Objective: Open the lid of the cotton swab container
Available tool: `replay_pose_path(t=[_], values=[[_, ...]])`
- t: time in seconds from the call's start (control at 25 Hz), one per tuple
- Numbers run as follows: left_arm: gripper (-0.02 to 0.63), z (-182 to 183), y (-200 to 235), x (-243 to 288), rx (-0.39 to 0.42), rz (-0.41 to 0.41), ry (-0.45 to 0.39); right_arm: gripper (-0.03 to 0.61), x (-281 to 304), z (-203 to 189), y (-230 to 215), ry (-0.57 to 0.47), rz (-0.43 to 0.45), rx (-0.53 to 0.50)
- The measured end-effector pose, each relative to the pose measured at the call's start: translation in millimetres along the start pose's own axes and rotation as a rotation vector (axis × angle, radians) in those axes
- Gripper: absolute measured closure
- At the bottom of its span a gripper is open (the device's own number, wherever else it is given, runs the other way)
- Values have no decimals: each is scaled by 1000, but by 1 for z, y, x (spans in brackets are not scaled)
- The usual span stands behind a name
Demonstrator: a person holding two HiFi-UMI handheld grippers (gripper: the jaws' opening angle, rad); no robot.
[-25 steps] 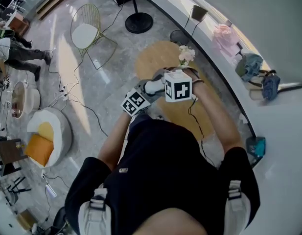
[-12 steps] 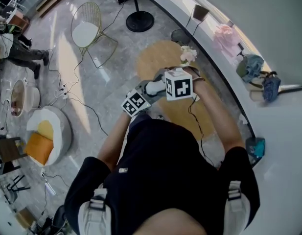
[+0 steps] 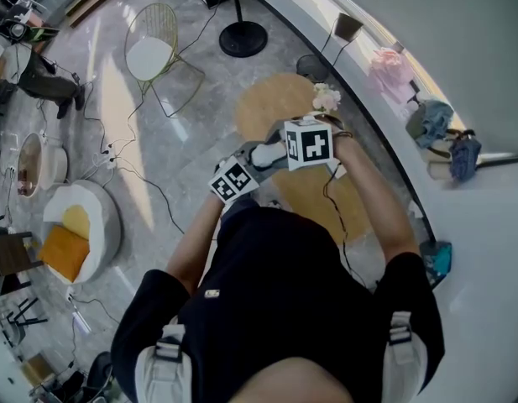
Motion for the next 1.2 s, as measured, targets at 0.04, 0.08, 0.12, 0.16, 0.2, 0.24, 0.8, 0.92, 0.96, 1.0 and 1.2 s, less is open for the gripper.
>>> replay_pose_path(t=[0.04,0.08,0.12,0.16,0.2,0.24,0.8,0.92,0.96,1.0,1.2], values=[[428,0,0,0,-3,-1,-2,391,0,0,-1,-2,5,2],[428,-1,1,1,-6,-1,-5,391,0,0,-2,0,10,3],[428,-1,1,1,-9,-3,-8,390,0,0,-2,2,16,5],[428,-2,0,1,-12,-5,-12,390,1,0,-3,5,23,6],[428,-2,0,2,-14,-8,-16,390,1,0,-3,6,30,6],[428,-3,0,2,-17,-12,-22,390,1,0,-3,5,36,7],[428,-6,0,-11,-73,-18,-70,373,-6,1,-5,-133,-15,26],[426,-4,1,-12,-81,-17,-77,370,-8,0,-5,-149,-27,33],[428,-4,1,-12,-82,-16,-78,370,-9,0,-6,-155,-32,35],[428,-3,2,-12,-84,-15,-80,368,-9,-1,-6,-162,-37,37],[428,0,3,-11,-83,-13,-84,365,-14,-4,-5,-189,-66,44]])
Point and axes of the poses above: the fingertips, and each gripper's own axes: x forward along the fingers, y to its left, z out of its top, the point moved 9 cm from there along -x, backward along the fingers, and after that the axes turned 2 degrees about y, right-handed, at the moved point
